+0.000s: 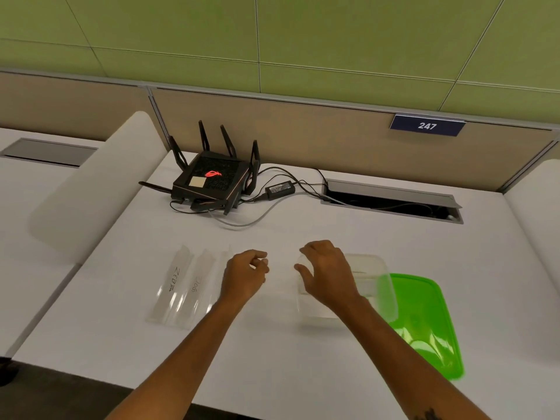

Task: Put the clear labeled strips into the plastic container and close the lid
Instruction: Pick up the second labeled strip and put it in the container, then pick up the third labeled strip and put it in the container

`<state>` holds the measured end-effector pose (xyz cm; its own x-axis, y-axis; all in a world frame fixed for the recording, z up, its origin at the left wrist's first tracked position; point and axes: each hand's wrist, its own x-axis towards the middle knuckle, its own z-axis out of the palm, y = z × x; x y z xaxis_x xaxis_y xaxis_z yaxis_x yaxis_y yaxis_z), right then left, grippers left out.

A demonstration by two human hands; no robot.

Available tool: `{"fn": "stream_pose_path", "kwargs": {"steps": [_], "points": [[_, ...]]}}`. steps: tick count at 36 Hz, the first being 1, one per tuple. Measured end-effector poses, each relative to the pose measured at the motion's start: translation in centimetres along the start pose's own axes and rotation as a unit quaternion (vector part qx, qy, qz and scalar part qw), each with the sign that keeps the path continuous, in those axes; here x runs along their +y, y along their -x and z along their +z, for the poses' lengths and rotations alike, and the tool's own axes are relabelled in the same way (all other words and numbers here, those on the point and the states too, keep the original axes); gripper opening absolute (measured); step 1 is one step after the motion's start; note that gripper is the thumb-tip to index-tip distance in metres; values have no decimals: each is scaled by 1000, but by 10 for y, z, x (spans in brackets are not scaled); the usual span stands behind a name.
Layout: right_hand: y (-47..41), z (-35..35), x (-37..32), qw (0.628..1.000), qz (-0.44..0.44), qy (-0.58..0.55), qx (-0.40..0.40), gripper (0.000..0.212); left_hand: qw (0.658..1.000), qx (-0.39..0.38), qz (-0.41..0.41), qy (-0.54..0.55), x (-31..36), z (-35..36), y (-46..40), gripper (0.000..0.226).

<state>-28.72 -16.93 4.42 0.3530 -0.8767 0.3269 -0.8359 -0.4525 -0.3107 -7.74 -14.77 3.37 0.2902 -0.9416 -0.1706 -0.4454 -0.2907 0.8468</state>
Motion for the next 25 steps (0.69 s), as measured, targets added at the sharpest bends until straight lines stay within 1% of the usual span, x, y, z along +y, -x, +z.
{"fn": "stream_pose_path", "kwargs": {"steps": [3,7,10,15,18,21,25], "points": [[0,14,-25,999,-24,-39,-5,36,999,33,6,-24,-28,-24,-11,17],[2,35,-60,995,-31,-85,-49,38,992,81,22,-93,-56,-56,-18,19],[6,52,-83,990,-32,-109,-79,38,987,100,15,-122,-77,-78,-19,22],[15,77,-114,983,-10,-132,-123,40,983,96,-1,-154,-108,-100,-24,31],[20,89,-126,979,4,-139,-148,41,984,78,-27,-160,-121,-105,-26,37],[27,98,-135,974,26,-149,-169,41,986,55,-53,-150,-129,-106,-27,38],[34,107,-144,970,48,-155,-180,41,986,37,-65,-146,-135,-106,-29,34]]}}
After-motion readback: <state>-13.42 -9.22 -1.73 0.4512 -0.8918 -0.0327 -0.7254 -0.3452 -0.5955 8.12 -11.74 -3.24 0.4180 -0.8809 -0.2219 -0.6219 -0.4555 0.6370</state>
